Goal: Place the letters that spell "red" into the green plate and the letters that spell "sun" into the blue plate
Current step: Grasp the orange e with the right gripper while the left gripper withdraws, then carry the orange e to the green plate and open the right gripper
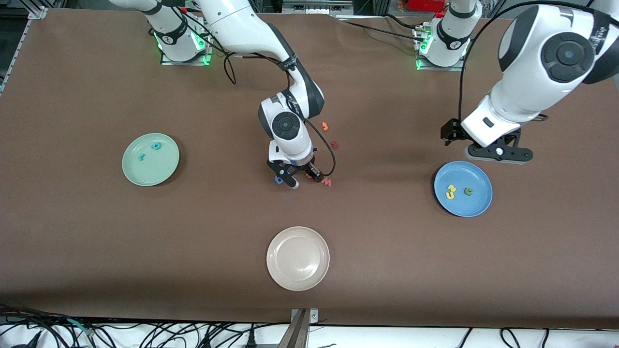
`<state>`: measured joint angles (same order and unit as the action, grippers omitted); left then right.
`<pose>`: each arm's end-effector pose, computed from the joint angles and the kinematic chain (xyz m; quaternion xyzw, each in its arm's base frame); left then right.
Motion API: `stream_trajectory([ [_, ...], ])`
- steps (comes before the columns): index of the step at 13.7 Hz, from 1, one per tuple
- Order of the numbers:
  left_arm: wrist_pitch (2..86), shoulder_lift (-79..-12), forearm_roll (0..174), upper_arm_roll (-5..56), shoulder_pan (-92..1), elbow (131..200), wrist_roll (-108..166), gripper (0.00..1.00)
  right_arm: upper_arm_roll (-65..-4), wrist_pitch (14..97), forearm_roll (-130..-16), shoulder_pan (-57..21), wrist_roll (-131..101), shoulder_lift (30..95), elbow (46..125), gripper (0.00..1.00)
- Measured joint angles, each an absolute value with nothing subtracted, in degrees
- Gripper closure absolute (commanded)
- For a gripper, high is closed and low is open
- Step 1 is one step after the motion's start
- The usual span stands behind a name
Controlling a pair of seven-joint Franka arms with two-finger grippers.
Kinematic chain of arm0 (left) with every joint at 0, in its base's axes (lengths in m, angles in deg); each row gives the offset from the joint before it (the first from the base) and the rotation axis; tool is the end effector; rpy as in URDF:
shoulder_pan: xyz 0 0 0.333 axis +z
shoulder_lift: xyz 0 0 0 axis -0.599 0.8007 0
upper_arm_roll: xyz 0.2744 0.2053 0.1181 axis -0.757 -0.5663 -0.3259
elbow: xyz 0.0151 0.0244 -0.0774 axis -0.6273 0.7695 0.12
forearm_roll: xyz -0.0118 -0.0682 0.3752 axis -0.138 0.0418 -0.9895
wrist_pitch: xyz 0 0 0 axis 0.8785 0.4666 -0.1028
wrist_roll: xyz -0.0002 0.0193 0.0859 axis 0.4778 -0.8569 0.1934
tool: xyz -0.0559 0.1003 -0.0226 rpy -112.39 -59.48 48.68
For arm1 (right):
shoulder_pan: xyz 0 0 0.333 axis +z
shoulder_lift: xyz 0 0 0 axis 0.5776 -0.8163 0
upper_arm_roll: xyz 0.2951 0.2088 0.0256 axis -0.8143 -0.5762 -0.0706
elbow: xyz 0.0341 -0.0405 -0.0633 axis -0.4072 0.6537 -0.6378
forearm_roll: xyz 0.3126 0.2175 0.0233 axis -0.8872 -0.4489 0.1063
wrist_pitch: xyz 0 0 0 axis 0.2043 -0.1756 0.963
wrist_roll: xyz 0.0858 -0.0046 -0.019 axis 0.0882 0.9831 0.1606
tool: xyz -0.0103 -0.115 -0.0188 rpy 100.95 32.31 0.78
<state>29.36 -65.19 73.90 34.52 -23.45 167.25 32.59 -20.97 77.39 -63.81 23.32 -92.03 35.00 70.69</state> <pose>0.5630 -0.1207 0.5390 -0.9984 0.0427 0.0301 0.0200 0.5376 0.5287 0.2037 -0.9225 0.3790 0.0128 0.0713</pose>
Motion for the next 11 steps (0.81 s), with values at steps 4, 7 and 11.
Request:
stream_trajectory([
  [4, 29.6, -61.5, 73.9, 33.1, -20.3, 163.0, 30.8, 0.0, -21.0, 77.8, -63.8, 23.4, -92.4, 34.7, 70.6, 0.48],
  [7, 29.6, -59.0, 73.9, 33.3, -20.5, 160.3, 30.3, 0.0, -21.0, 77.8, -63.8, 23.4, -92.6, 34.7, 70.6, 0.69],
  [11, 29.6, -59.0, 73.9, 33.7, -20.5, 159.6, 26.4, 0.0, -21.0, 78.0, -63.8, 23.4, -93.4, 34.7, 70.3, 0.87],
])
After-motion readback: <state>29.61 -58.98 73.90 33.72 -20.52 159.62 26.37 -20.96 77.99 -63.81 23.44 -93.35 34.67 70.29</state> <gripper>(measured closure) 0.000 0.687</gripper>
